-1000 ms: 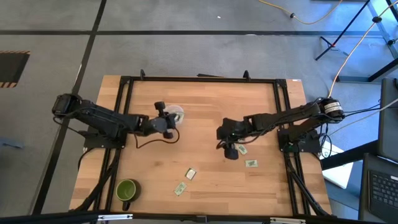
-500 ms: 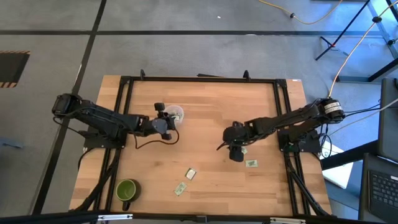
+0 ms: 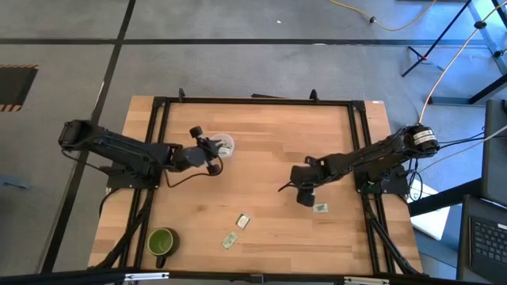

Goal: Pick and place Stevia / Truvia into bins
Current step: Put the light green stevia packet into the transparent container

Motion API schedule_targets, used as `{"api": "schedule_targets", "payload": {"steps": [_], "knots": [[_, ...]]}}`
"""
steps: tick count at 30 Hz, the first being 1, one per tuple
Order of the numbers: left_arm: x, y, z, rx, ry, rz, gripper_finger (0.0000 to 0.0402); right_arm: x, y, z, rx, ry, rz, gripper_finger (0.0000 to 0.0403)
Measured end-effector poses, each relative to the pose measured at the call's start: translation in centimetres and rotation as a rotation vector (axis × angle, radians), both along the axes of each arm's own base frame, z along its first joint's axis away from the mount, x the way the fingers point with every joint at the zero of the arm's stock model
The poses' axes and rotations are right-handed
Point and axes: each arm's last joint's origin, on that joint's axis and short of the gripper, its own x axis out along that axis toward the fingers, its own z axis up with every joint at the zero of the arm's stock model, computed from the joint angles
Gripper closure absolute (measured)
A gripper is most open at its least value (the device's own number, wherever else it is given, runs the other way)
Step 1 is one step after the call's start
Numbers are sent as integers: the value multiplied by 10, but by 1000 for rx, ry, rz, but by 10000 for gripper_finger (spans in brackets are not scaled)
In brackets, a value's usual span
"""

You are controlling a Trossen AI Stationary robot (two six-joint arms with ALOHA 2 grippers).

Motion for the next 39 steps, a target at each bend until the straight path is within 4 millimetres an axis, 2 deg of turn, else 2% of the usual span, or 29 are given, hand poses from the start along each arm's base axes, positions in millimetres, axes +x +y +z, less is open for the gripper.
{"api": "schedule_targets", "payload": {"steps": [6,13,18,25,34,39], "knots": [[-5,-2,11,-64,-65,-70,354,-11,-2,-12,11,54,-60,316],[-6,-2,13,-76,-76,-90,356,-22,-4,-25,17,86,-101,319],[-6,-2,13,-77,-77,-90,357,-25,-4,-33,23,42,-103,319],[-6,-2,13,-77,-76,-92,361,-26,-5,-34,26,47,-117,328],[-6,-2,13,-79,-77,-91,364,-25,-4,-35,33,38,-114,397],[-5,-4,13,-104,-62,-162,365,-21,-5,-29,6,-3,-109,393]]}}
